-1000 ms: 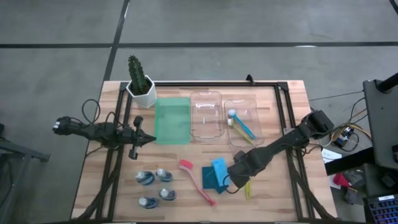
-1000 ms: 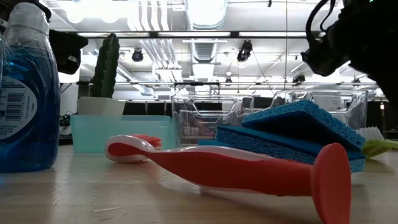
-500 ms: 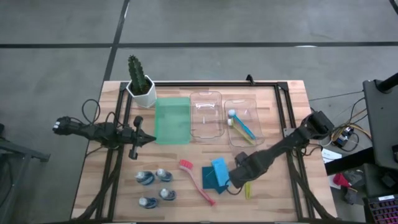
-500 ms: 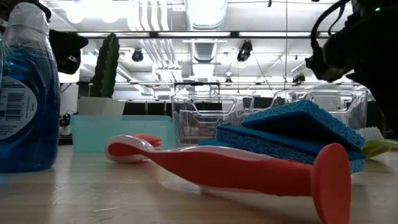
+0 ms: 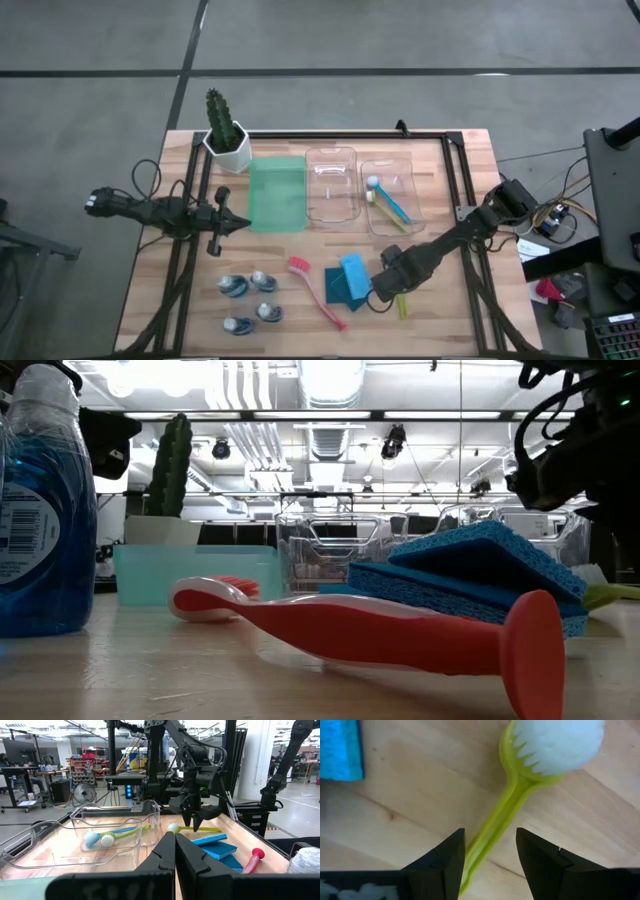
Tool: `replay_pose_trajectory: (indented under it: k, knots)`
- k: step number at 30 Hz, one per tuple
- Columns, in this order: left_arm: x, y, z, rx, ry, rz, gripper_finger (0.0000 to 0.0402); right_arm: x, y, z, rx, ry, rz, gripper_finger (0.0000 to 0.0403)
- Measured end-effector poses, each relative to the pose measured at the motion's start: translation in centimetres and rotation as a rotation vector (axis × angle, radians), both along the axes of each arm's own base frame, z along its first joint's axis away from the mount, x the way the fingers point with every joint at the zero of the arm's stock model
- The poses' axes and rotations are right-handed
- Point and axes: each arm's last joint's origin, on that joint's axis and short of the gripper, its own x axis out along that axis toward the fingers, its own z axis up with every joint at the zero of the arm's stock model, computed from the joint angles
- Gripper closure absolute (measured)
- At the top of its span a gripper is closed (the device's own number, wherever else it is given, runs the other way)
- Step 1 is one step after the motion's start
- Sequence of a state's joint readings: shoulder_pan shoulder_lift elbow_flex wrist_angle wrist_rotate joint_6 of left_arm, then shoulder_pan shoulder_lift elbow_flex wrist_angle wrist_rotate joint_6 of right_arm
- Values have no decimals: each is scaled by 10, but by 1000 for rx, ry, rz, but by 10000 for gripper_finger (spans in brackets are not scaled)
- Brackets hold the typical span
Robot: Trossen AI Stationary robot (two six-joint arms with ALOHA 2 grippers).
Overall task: Pick & Place Kitchen Sink Supplies
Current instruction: Put the green dish brush into the right transparent bin
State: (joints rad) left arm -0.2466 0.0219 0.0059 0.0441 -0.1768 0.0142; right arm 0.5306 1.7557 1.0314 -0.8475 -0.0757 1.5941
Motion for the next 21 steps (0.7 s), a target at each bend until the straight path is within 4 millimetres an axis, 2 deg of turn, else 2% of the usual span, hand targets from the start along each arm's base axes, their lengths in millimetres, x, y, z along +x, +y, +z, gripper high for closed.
replay_pose_trajectory:
  k: [8,18,21]
  knots:
    - [0,0,0,0,0,0,399,-4,-2,-6,-7,12,4,248]
    - [0,0,0,0,0,0,399,-4,-2,1,34,-7,99,350]
    - [0,0,0,0,0,0,399,-5,-2,8,53,-36,129,359]
